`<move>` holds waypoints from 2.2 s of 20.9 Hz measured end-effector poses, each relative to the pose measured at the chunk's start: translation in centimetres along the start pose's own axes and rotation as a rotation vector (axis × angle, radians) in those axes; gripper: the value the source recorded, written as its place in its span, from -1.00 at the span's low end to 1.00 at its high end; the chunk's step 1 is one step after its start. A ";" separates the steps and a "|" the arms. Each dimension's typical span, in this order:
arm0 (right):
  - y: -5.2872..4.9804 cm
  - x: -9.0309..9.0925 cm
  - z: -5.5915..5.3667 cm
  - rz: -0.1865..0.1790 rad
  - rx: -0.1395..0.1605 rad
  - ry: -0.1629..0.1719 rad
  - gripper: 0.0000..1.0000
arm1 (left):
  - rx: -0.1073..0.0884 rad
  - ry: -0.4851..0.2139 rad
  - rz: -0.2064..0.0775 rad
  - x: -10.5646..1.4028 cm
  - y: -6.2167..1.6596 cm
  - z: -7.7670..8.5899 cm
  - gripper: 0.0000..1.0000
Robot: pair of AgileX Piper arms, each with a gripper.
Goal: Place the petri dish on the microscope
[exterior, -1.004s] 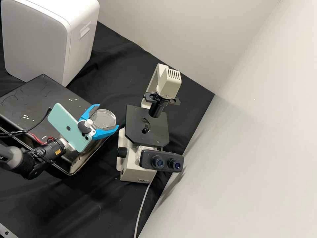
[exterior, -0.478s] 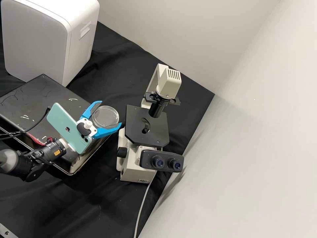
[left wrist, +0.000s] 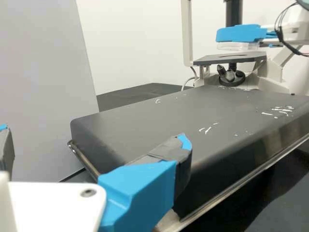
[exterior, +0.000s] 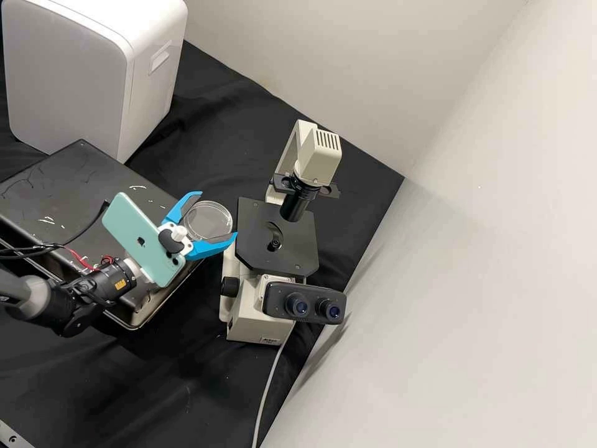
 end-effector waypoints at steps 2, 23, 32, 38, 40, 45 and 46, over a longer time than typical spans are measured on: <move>0.0 0.9 0.2 -0.002 -0.013 -0.008 -1.00 | 0.000 0.000 0.000 0.0 0.00 0.0 1.00; 0.1 6.7 2.9 0.031 -0.086 -0.104 -1.00 | 0.000 -0.001 0.000 0.0 0.00 0.0 1.00; -0.1 8.7 4.2 0.028 -0.100 -0.137 -1.00 | 0.001 -0.012 -0.005 0.0 -0.10 0.2 1.00; -0.2 9.4 4.6 0.028 -0.132 -0.144 -1.00 | 0.002 -0.010 -0.013 0.1 -0.24 0.2 1.00; -0.3 9.5 4.7 0.030 -0.149 -0.147 -1.00 | 0.002 -0.010 -0.013 0.1 -0.24 0.2 1.00; -0.4 9.7 5.1 0.046 -0.163 -0.139 -1.00 | 0.002 -0.008 -0.026 0.1 -0.46 0.2 1.00; -0.4 9.7 5.1 0.051 -0.165 -0.133 -1.00 | 0.002 -0.008 -0.026 0.1 -0.48 0.2 1.00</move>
